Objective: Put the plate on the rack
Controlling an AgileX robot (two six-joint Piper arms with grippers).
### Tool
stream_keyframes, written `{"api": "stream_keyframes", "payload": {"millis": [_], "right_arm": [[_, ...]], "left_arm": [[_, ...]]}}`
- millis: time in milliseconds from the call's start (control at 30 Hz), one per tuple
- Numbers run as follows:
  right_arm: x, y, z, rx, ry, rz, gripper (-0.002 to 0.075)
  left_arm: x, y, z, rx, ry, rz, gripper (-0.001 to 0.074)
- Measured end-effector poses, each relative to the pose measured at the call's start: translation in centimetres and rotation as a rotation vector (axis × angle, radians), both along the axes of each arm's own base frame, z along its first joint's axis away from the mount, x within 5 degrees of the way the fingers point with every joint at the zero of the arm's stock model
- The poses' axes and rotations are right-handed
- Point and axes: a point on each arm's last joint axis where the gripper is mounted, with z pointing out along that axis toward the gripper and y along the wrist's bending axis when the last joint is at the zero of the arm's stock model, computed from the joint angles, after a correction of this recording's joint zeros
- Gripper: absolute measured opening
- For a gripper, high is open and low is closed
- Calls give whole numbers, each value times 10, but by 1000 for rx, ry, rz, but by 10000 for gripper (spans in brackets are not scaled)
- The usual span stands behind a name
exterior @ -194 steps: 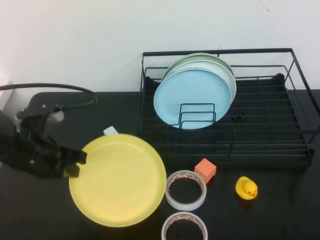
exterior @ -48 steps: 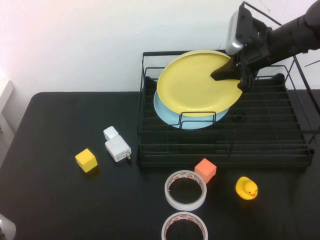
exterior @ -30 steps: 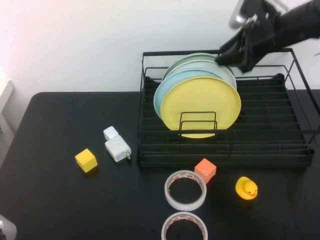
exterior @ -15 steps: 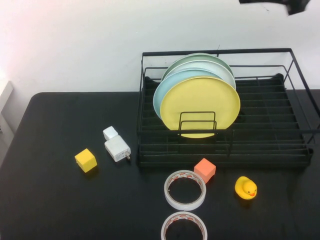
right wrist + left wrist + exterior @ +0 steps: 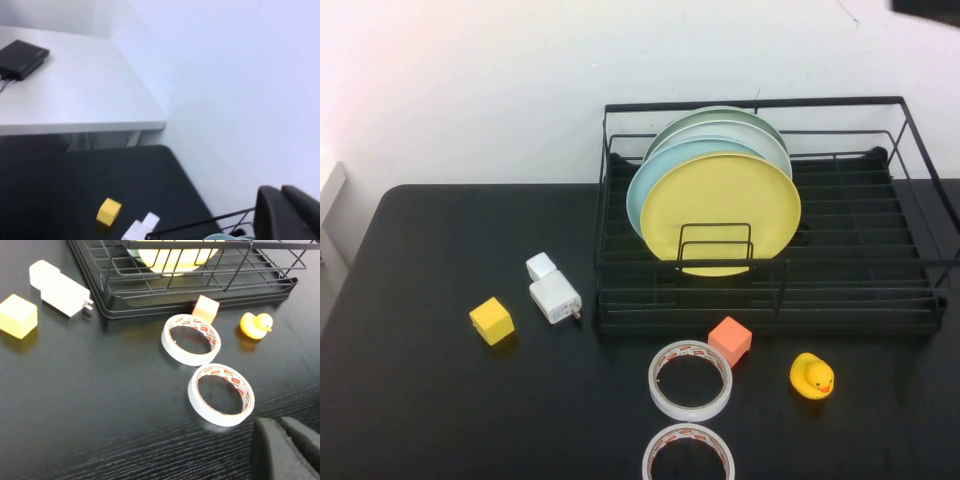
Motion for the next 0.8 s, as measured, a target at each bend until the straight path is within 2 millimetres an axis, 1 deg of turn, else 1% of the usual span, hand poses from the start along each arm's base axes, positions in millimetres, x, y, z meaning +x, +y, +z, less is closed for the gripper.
{"api": "stream_keyframes", "payload": {"millis": [167, 267, 333, 433, 600, 733, 800], "right_arm": [[-55, -11, -11, 47, -90, -62, 8], [-81, -16, -21, 83, -118, -97, 8], [-95, -19, -31, 91, -127, -116, 7], [-116, -23, -39, 101, -157, -127, 6], [-141, -27, -46, 103, -210, -129, 2], [-165, -28, -48, 43, -272, -89, 1], [-172, -30, -53, 6, -230, -87, 0]], "left_arm": [[0, 0, 0, -2, 1, 0, -1], [0, 0, 0, -2, 1, 0, -1], [0, 0, 0, -2, 1, 0, -1], [0, 0, 0, -3, 1, 0, -1], [0, 0, 0, -4, 1, 0, -1], [0, 0, 0, -4, 1, 0, -1], [0, 0, 0, -5, 2, 0, -1]]}}
